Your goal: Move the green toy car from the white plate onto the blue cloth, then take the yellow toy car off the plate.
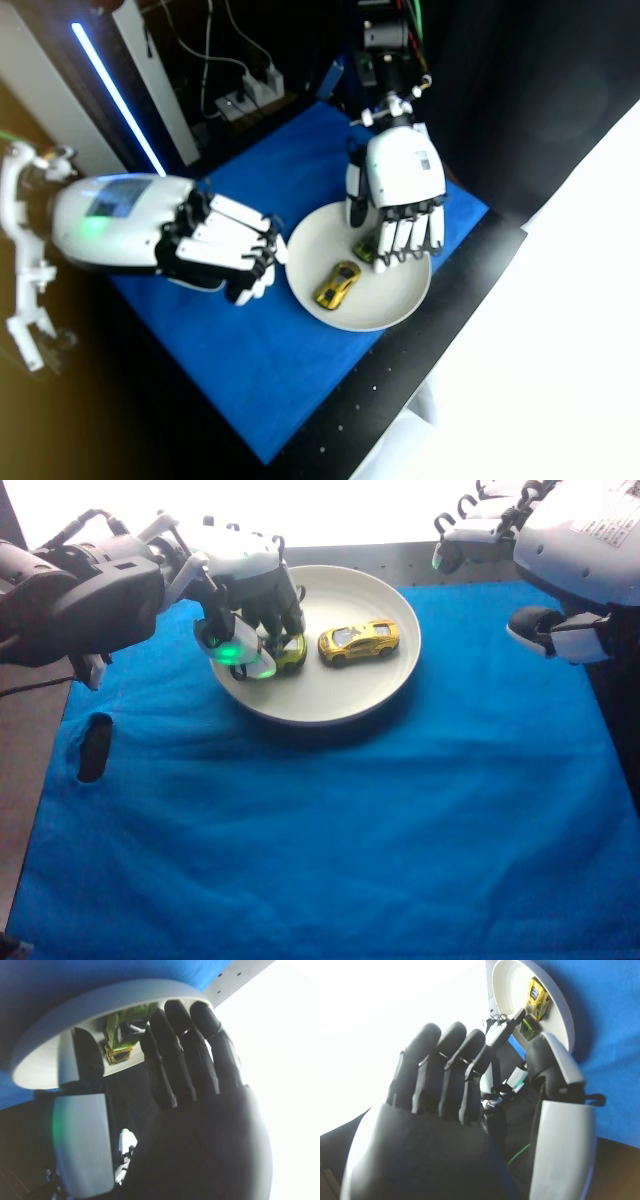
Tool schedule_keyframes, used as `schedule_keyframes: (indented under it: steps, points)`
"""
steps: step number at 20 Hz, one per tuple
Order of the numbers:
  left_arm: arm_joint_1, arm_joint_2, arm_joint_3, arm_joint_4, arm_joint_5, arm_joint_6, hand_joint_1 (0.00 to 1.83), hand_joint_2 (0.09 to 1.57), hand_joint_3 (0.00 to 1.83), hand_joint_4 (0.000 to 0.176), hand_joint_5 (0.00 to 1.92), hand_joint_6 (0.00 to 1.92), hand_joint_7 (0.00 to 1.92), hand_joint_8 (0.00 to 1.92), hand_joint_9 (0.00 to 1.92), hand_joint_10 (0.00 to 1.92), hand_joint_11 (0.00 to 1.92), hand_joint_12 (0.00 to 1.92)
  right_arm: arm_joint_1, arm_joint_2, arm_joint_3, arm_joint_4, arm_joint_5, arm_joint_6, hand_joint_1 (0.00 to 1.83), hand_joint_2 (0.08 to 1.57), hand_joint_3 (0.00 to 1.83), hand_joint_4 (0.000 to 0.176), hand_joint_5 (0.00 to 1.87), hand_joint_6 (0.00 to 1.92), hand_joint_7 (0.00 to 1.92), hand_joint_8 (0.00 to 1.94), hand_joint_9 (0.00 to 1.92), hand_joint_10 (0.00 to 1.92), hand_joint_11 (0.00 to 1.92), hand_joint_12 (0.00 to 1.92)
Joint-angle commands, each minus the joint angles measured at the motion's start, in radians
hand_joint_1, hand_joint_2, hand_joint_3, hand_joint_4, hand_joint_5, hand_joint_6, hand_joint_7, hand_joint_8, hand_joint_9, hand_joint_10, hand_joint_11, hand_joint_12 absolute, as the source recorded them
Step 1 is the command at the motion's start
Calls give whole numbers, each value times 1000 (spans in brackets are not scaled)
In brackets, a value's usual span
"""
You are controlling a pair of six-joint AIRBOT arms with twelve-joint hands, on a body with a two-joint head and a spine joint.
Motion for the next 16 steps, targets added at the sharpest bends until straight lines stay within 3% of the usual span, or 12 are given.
schedule_keyframes:
  steps: [1,2,3,4,6,8,11,16]
  points:
    - [-3,-4,3,-3,-92,5,1181,1170,0,0,828,1084,926,1039,722,1242,558,1706,18,-3,-2,6,118,-6,1277,830,424,0,498,625,562,846,413,1220,172,1816]
    - [-3,-4,2,-6,-98,5,1191,1182,1,0,819,1123,884,1256,736,1324,584,1757,18,-3,-2,6,118,-6,1293,831,423,0,502,616,559,860,410,1236,182,1824]
    - [-3,-4,2,-12,-104,5,1206,1187,1,0,795,1140,893,1301,767,1338,617,1756,18,-3,-2,6,118,-6,1299,839,408,0,490,654,547,911,417,1277,218,1825]
    - [-3,-4,2,-14,-107,5,1328,1181,0,0,784,1123,867,1231,794,1443,630,1706,18,-3,-2,6,118,-6,1290,845,398,0,484,671,543,913,426,1256,234,1800]
    - [-4,-3,3,-21,-115,5,1356,1180,0,0,744,1252,869,1178,821,1395,633,1555,18,-3,-2,6,118,-6,1304,858,356,0,504,654,578,825,453,1189,260,1750]
    - [-4,-2,3,-31,-125,5,1361,1171,0,0,745,1278,893,1118,847,1335,628,1445,18,-3,-3,7,118,-6,1302,886,316,0,494,681,556,894,428,1271,249,1799]
    - [-5,10,-11,-39,-146,5,1355,1187,2,0,734,1288,868,1192,787,1400,552,1542,18,-3,-3,7,118,-6,1345,888,287,0,476,704,535,952,424,1306,251,1824]
    - [-8,54,-67,-40,-204,5,1358,1178,0,0,755,1262,859,1165,834,1361,675,1488,18,-2,-4,8,118,-6,1344,897,265,0,452,797,553,962,475,1316,318,1839]
